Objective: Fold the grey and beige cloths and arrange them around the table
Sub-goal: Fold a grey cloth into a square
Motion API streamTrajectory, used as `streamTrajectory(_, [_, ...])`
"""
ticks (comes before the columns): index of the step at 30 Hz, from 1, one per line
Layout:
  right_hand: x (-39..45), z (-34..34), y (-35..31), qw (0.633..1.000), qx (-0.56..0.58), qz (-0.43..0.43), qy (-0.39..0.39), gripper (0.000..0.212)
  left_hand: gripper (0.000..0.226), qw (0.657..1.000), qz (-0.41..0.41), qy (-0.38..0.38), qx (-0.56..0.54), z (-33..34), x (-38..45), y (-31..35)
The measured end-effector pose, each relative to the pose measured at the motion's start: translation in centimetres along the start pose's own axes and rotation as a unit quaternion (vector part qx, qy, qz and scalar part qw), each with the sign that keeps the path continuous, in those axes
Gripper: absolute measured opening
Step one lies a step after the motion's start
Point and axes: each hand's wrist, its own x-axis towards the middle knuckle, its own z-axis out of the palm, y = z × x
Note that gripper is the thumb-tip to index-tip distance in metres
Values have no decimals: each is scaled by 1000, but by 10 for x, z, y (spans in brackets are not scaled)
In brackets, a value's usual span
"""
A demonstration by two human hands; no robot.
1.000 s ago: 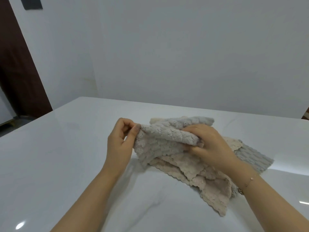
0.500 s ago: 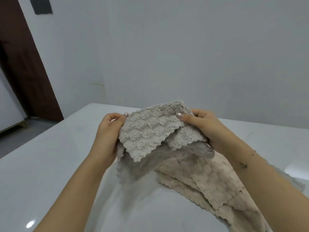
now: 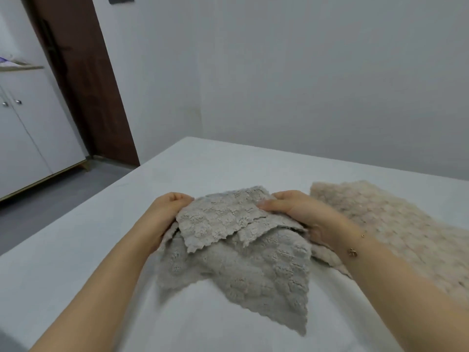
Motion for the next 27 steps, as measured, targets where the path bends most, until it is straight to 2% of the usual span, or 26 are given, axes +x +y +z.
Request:
streamTrajectory(2, [15,12,13,993,-104,-20,60,29,9,998,9,15,59,-8,10,-21])
streamTrajectory(6, [39,25,29,953,-265,-89,116,29,7,983,106,54,139,-20,26,-42])
streamTrajectory(11, [43,24,40,905,-343,-177,179,39,3,962,207,65,169,-28,25,-40])
streamTrajectory(14, [27,18,30,894,-344,-238,160,25,10,934,293,5,205,-33,11,-31])
streamTrajectory(16, [13,13,22,889,-381,-229,108,17,11,919,297,-72,247,-29,-1,-25])
streamTrajectory(19, [0,14,19,880,-445,-162,9,26,39,881,292,-172,330,-26,-5,-30])
streamTrajectory(22, [0,24,22,855,-502,-132,-9,40,69,834,272,-216,429,-26,2,-40])
streamTrajectory(24, [2,29,23,842,-523,-134,-3,41,68,819,277,-218,452,-23,5,-45])
streamTrajectory(27, [3,30,25,834,-529,-157,8,35,46,836,296,-181,425,-20,9,-47])
